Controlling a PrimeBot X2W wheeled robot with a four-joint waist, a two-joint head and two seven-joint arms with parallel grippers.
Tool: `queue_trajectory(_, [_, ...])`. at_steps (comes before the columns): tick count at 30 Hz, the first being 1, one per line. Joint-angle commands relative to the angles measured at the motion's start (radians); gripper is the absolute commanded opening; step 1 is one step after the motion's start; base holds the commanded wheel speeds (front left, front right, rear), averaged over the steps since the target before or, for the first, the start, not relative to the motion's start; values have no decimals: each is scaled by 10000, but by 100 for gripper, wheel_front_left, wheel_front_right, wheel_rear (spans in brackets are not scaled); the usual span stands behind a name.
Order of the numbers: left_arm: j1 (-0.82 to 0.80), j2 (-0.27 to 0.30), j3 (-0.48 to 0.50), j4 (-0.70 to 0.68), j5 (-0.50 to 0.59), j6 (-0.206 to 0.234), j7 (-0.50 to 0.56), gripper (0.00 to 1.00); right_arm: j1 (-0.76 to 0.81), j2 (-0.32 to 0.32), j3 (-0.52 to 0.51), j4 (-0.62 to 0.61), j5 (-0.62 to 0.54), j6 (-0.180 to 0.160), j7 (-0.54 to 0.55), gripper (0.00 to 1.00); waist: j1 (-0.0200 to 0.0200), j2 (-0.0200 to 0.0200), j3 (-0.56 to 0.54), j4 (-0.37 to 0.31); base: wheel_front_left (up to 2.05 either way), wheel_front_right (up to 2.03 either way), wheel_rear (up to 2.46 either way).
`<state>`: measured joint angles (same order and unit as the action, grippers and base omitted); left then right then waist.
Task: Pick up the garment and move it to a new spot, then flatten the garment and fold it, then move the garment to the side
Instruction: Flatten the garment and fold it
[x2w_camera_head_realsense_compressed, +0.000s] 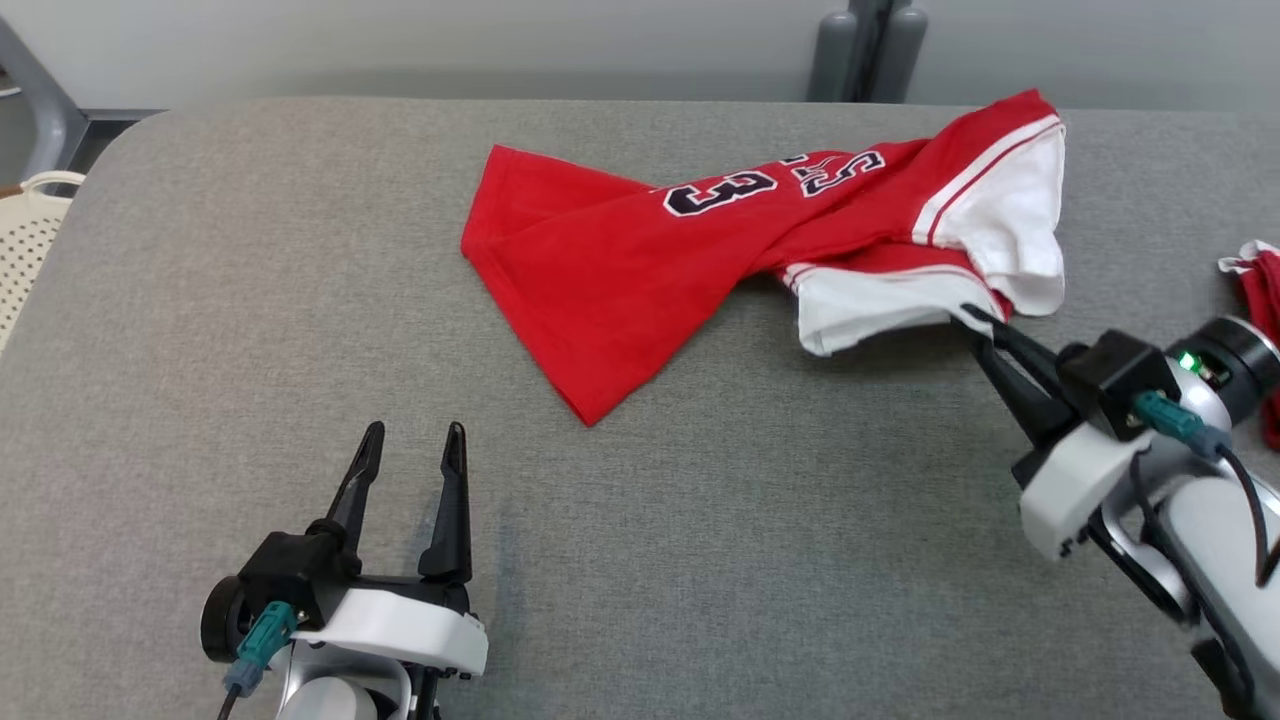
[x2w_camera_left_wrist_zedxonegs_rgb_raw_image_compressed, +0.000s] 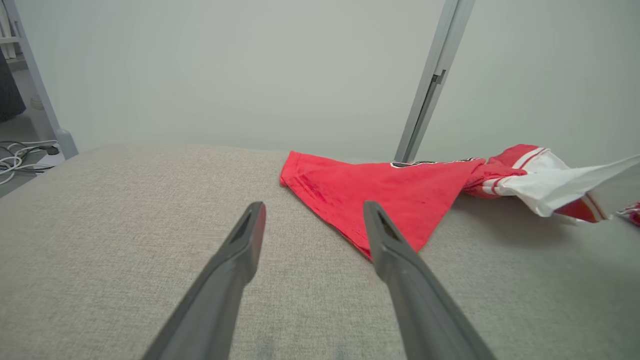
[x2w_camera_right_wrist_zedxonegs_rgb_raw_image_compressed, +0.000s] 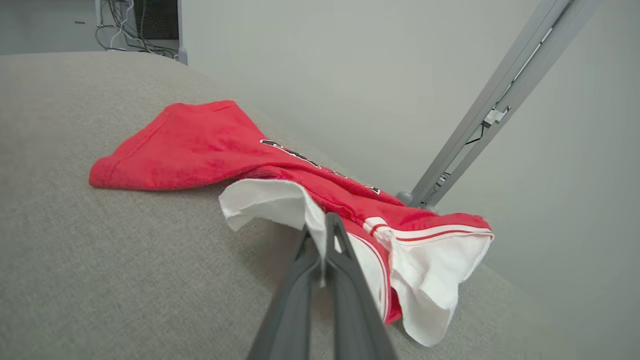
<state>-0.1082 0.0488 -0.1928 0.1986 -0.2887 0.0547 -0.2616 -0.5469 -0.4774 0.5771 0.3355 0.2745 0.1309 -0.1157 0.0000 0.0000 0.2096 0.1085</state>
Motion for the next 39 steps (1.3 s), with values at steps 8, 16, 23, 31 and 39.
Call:
queue_trajectory(8, [60,41,196,-89,161,-74,-48,100,3306,-781,-1102,-3463,272,-1,2384,0,0,0,6,-637,0,0,0])
queue_trajectory(16, [-136,40,217,-32,174,-117,-48,100,4886,-207,-1731,-3634,-44,-1,2393,0,0,0,37,-766,0,0,0])
queue_trajectory(23, [68,38,315,19,282,-178,-48,100,5356,152,-2321,-3431,-285,-1,1869,100,0,0,-142,-862,0,0,0])
queue_trajectory(31, [139,38,127,100,238,-216,-48,100,4999,27,-2707,-4247,-626,-1,1647,100,0,0,-347,-707,0,0,0])
queue_trajectory(39, [-67,38,-134,83,131,-165,-48,100,3315,-194,-1407,-3514,-1091,-1,1632,100,0,0,-241,89,0,0,0])
